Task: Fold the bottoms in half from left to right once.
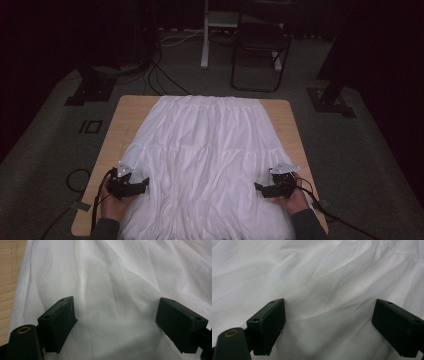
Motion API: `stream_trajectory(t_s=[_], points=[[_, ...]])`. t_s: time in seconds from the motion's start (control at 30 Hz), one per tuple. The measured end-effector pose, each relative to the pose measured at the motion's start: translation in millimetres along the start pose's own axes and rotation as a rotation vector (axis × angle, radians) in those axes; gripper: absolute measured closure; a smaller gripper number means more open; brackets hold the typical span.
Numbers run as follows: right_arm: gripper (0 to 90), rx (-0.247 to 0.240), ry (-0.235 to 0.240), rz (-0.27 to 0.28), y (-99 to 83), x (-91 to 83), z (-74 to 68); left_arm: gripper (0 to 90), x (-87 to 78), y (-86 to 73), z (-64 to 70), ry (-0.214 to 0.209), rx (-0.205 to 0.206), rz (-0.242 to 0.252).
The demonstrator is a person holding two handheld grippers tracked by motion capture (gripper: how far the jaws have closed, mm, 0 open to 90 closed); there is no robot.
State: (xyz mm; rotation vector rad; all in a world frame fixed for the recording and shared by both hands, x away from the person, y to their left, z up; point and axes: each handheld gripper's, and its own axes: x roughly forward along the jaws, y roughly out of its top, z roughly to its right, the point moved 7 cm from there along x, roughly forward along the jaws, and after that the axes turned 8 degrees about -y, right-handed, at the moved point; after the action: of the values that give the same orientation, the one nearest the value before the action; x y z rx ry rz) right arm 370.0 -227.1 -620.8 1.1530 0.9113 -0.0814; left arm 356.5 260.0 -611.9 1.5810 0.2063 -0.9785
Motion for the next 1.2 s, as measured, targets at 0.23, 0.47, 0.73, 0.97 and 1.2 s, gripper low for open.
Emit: stream_trajectory(t_s=[0.23, 0.47, 0.73, 0.97, 1.2], points=[[11.1, -0.003, 0.002, 0.001, 0.3, 0.3, -0.1, 17.7, 0.3, 0.5, 0.8, 0.013, -0.012, 0.003], [11.3, -0.001, 0.000, 0.001, 0.3, 0.3, -0.1, 35.4, -4.1, 0.4, 1.5, 0.015, -0.014, 0.013], [11.5, 0.003, -0.007, 0.001, 0.0, -0.1, -0.3, 28.6, -31.3, 0.7, -6.0, 0.060, -0.050, 0.057], [11.6, 0.006, -0.009, 0.000, -0.3, -0.4, -0.5, 17.0, -45.5, -23.4, -36.6, 0.157, -0.119, 0.008], [11.7, 0.010, -0.011, 0.000, -0.9, -1.1, -0.4, 14.7, -50.6, -40.5, -43.9, 0.093, -0.183, -0.004]])
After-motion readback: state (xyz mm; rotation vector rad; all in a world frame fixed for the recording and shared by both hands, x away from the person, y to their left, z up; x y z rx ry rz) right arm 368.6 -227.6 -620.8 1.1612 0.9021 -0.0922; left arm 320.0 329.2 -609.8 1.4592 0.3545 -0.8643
